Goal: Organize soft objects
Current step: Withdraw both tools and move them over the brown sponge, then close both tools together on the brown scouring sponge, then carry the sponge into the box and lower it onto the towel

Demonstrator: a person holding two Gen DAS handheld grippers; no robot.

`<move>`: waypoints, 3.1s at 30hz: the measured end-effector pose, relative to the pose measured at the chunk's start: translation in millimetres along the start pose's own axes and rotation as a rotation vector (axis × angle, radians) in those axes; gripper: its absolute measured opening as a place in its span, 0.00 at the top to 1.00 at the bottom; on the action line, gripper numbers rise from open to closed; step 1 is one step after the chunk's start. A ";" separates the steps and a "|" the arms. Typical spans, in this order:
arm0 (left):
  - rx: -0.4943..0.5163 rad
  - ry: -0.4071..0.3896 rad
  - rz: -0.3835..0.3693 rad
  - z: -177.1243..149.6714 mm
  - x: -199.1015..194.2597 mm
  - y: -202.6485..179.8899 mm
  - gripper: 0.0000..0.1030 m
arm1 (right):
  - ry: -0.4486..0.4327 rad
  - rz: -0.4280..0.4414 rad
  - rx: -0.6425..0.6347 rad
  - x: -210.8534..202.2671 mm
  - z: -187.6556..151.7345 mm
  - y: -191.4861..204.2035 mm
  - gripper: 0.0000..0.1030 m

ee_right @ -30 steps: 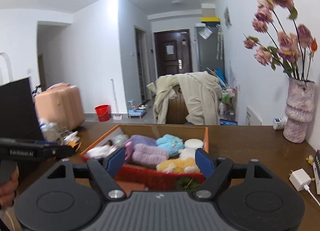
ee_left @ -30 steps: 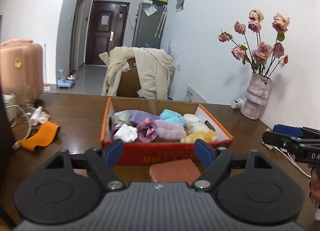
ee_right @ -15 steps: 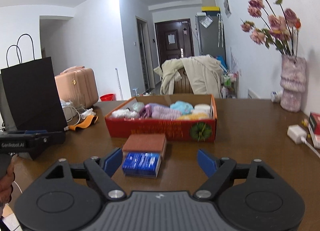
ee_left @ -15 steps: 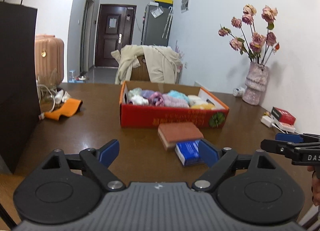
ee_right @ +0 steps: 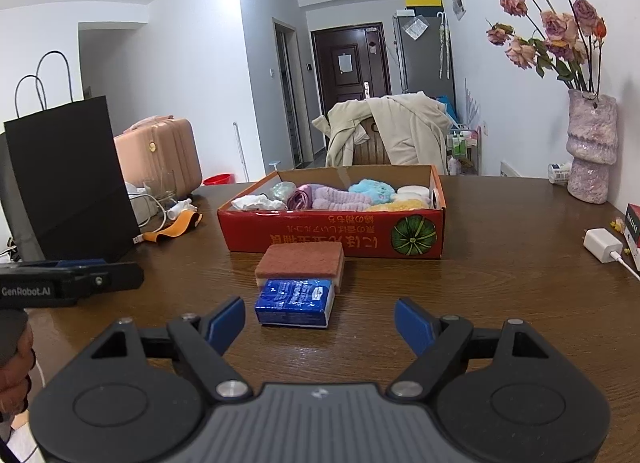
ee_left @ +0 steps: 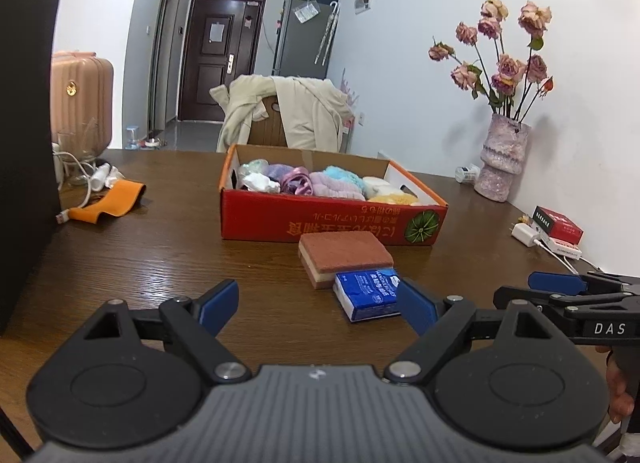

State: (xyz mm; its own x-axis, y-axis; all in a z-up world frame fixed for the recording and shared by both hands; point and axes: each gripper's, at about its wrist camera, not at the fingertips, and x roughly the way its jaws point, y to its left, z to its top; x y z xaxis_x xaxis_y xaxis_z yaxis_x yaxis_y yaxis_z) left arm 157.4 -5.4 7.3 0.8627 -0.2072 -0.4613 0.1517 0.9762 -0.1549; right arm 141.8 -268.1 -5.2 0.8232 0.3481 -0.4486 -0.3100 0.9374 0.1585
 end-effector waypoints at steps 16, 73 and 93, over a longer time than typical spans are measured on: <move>-0.077 0.134 -0.054 25.5 127.7 14.2 0.38 | 0.097 0.025 0.057 111.2 26.8 -26.2 0.32; -0.168 0.155 -0.218 144.8 105.9 -6.5 0.72 | 0.032 0.188 0.293 71.8 112.2 -31.2 0.75; -0.189 0.529 -0.044 147.5 314.9 34.7 0.71 | 0.575 0.074 0.435 324.1 152.1 -83.2 0.74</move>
State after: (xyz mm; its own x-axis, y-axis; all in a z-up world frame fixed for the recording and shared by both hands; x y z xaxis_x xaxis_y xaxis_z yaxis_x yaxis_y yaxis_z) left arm 505.5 -27.4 -14.5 0.4909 -0.2991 -0.8182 0.0509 0.9474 -0.3158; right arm 506.8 -232.0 -29.9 0.3903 0.4630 -0.7958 -0.0396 0.8720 0.4879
